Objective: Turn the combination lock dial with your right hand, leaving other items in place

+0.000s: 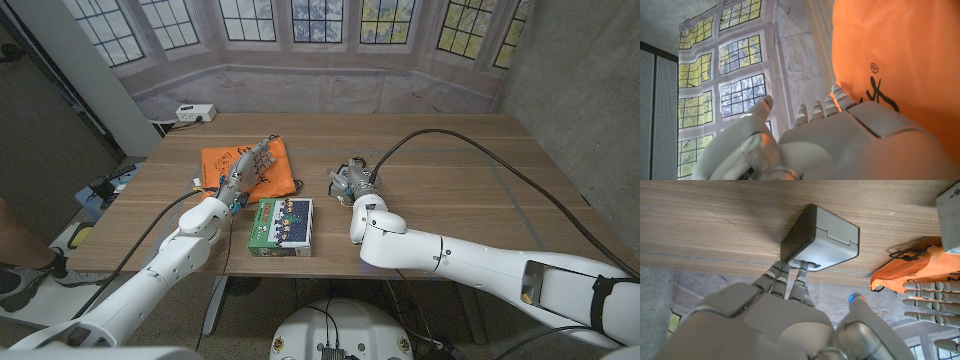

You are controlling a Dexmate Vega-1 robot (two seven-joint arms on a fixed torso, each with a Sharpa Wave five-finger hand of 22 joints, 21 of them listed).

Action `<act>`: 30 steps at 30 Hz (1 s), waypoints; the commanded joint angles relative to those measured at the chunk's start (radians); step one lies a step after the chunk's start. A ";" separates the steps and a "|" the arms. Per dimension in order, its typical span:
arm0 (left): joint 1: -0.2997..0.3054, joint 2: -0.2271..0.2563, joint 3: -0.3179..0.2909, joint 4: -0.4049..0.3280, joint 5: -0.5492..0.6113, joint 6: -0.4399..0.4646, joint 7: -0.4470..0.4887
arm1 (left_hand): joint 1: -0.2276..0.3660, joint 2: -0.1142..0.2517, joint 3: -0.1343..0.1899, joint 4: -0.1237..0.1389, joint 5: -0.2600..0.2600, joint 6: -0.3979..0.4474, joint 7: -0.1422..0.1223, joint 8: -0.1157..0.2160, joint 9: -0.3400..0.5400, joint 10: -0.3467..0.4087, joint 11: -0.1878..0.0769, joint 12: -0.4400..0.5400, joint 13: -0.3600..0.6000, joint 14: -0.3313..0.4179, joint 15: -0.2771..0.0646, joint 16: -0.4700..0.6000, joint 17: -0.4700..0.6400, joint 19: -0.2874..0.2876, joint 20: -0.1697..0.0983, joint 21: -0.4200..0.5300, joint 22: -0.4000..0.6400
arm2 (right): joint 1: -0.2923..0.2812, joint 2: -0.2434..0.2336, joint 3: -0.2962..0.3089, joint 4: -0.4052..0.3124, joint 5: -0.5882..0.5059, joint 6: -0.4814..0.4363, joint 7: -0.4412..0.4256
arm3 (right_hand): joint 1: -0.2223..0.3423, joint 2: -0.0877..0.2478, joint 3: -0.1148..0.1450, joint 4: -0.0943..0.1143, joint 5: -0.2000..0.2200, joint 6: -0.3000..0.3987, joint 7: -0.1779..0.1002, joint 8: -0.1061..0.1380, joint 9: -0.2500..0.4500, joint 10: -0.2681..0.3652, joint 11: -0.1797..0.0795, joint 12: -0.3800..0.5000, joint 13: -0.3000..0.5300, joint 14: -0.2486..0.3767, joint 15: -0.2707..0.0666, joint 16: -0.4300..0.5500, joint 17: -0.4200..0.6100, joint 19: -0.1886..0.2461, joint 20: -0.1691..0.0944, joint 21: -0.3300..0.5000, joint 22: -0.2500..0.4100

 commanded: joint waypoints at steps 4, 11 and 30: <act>0.020 0.007 -0.008 -0.018 -0.002 -0.011 0.008 | 0.013 0.002 0.007 -0.004 0.007 0.002 0.003 0.004 0.004 0.008 -0.001 -0.002 0.006 0.009 -0.002 0.002 0.004 0.011 -0.002 -0.001 0.004 | -0.026 0.006 0.010 0.003 -0.005 0.009 -0.004 | 0.012 0.000 0.006 -0.001 0.003 0.004 -0.004 0.007 0.002 0.007 0.003 0.000 0.006 0.009 -0.001 0.006 0.000 0.008 -0.001 0.003 0.003; 0.031 0.011 -0.014 -0.024 -0.005 -0.014 0.013 | 0.013 0.002 0.007 -0.004 0.007 0.002 0.003 0.004 0.004 0.008 -0.001 -0.002 0.006 0.009 -0.002 0.002 0.004 0.011 -0.004 -0.001 0.004 | -0.031 0.010 0.009 0.004 -0.011 0.008 -0.005 | 0.013 0.000 0.008 -0.002 0.002 0.007 -0.004 0.008 0.002 0.009 0.002 0.001 0.006 0.012 -0.003 0.006 0.000 0.010 -0.002 0.004 0.003; 0.003 -0.001 -0.008 0.018 -0.011 -0.017 -0.014 | 0.014 0.003 0.008 -0.005 0.007 0.003 0.003 0.004 0.004 0.011 0.000 -0.001 0.006 0.010 -0.002 0.002 0.004 0.012 -0.002 -0.001 0.004 | -0.045 0.021 0.027 0.012 -0.001 0.007 -0.006 | 0.015 0.000 0.011 -0.005 0.001 0.013 -0.005 0.007 0.001 0.012 0.004 0.000 0.006 0.016 -0.004 0.005 0.001 0.014 -0.003 0.004 0.003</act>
